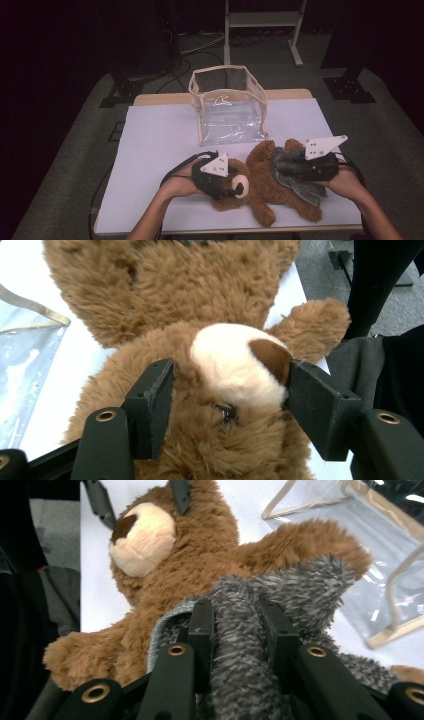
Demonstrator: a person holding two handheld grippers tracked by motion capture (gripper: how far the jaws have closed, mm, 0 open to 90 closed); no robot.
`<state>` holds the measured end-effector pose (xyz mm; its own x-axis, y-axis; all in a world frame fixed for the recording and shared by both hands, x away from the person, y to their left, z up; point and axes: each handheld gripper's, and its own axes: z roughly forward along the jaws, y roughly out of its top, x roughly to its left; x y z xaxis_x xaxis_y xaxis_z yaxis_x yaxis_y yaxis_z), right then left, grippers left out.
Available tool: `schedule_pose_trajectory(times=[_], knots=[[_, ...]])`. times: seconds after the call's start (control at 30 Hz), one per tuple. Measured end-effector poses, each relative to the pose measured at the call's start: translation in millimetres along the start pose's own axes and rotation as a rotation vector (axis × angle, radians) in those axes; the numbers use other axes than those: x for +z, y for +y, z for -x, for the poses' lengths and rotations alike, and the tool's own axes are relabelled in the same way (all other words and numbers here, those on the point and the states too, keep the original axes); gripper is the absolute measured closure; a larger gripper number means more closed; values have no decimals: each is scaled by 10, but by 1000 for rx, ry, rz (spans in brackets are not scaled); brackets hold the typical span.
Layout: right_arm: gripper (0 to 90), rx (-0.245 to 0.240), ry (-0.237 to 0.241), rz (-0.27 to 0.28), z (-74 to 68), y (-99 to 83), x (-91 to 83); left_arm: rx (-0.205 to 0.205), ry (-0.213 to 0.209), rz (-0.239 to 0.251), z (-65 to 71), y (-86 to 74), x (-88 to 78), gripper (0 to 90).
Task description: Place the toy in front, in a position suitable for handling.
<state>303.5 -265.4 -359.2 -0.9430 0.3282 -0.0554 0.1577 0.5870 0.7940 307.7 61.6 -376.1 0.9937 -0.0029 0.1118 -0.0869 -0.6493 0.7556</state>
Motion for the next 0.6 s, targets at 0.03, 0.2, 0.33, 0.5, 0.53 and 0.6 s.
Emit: schedule_pose_trajectory(times=[0.03, 0.2, 0.33, 0.5, 0.53, 0.6], knots=[[707, 7, 6, 6, -7, -23, 13, -6, -2, 12, -11, 8, -20, 355], [710, 38, 42, 39, -55, -97, 65, -31, 15, 56, -61, 47, -121, 367], [712, 24, 51, 40, -163, -108, 112, -40, 15, 49, -82, 68, -100, 370], [712, -14, 34, 18, -242, -84, 89, -66, -30, 29, -51, 51, 6, 383], [712, -31, 26, 9, -253, -51, 76, -64, -33, 24, -46, 53, 15, 385], [711, -62, 2, -6, -274, 43, 61, -60, -32, 16, -37, 62, 22, 386]])
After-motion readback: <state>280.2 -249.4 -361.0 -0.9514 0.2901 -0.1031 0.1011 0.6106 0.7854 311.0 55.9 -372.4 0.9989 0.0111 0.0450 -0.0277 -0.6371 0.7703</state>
